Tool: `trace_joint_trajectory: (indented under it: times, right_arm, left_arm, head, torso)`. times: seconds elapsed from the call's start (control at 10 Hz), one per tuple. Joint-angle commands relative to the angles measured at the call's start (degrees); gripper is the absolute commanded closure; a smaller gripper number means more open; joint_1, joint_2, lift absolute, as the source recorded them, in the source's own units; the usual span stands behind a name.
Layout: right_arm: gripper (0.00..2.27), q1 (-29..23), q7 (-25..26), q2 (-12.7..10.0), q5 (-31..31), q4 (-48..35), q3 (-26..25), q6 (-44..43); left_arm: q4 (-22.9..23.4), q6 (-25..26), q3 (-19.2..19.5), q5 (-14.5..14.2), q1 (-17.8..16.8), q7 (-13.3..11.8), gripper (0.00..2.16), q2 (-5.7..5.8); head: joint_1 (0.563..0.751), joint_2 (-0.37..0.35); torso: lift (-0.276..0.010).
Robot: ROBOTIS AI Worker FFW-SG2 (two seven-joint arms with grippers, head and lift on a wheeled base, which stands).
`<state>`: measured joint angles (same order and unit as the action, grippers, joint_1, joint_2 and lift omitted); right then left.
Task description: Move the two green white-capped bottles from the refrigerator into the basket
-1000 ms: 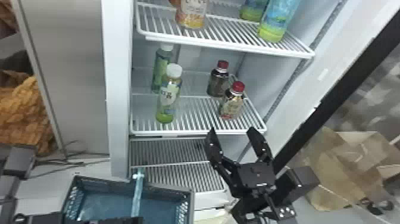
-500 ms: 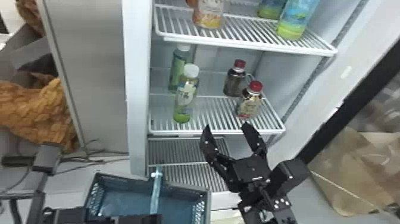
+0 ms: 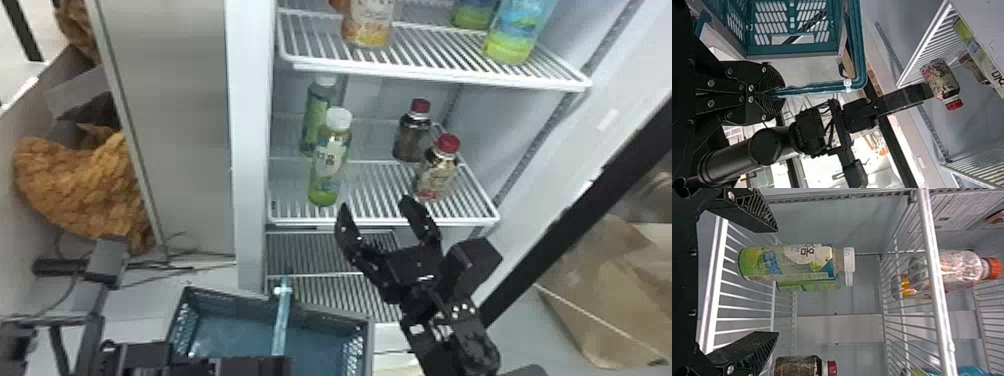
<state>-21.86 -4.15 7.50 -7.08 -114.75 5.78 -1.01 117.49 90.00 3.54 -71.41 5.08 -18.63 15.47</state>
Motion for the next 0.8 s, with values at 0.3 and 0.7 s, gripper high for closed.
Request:
trace_joint_trajectory:
  times: [0.3, 0.7]
  right_arm:
    - [0.1, 8.1, -2.6, 0.1, 0.6, 7.1, 0.4, 1.2]
    - [0.1, 13.6, -4.8, -0.1, 0.7, 12.7, 0.6, 1.2]
  left_arm:
    - [0.0, 0.0, -0.2, 0.0, -0.3, 0.2, 1.16, 0.09]
    - [-0.3, 0.0, -0.5, -0.1, -0.7, 0.2, 1.16, 0.09]
  head:
    - [0.695, -0.202]
    - [0.695, -0.187]
  torso:
    - [-0.263]
    - [-0.263]
